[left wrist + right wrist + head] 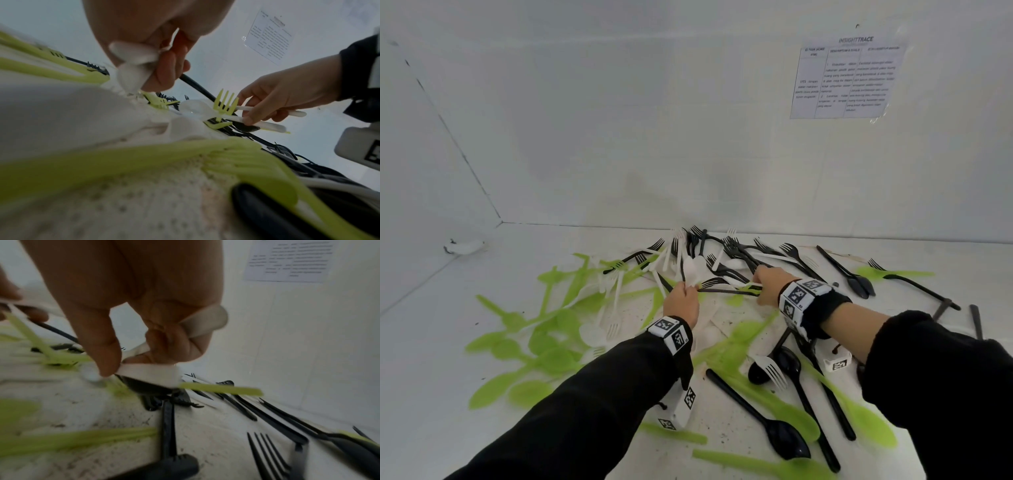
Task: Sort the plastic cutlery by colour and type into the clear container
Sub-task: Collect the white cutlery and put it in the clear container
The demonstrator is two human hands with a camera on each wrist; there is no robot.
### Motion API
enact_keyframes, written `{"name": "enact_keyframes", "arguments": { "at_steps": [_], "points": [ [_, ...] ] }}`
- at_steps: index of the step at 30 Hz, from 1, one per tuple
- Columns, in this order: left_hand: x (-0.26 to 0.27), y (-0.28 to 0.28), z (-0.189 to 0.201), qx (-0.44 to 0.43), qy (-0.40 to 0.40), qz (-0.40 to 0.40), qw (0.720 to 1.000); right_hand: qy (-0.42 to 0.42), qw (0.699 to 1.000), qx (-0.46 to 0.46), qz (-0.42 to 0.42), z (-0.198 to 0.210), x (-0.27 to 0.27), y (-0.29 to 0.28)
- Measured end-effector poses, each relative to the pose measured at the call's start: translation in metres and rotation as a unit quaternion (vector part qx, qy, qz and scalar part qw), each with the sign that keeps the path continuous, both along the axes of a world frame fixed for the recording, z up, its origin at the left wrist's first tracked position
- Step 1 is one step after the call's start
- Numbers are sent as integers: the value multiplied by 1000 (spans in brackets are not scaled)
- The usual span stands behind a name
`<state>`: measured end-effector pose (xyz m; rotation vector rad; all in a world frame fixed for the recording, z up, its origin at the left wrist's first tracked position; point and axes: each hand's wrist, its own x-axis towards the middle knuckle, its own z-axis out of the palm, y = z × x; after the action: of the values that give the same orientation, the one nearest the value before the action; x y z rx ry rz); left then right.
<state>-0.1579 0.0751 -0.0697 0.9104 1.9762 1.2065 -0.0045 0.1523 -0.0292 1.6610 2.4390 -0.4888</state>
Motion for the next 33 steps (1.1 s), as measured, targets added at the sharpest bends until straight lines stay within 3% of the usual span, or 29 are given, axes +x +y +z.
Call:
{"name": "enact_keyframes", "arguments": {
  "at_steps": [2,9,16,21,25,27,31,33],
  "points": [
    [-2,-1,-1,1,-7,5,1000,36,999,3,-19,4,5,3],
    [1,-5,-3,-2,-25,17,1000,43,997,-15,-68,19,20,-6],
    [16,-15,17,27,-60,-15,998,196,971,22,-138,30,20,-22],
    [33,-21,27,28,-136,-78,987,278,947,-12,-159,24,4,-28],
    [48,-29,28,31,-149,-116,982,375,911,-68,-157,18,-8,-34],
    [51,-32,28,43,-123,-113,985,381,909,-60,-160,17,-9,-37],
    [49,-33,27,55,84,-89,991,305,936,39,-172,22,-3,-43],
    [49,-33,31,62,88,-63,992,299,938,62,-162,24,2,-42]
  ]
}}
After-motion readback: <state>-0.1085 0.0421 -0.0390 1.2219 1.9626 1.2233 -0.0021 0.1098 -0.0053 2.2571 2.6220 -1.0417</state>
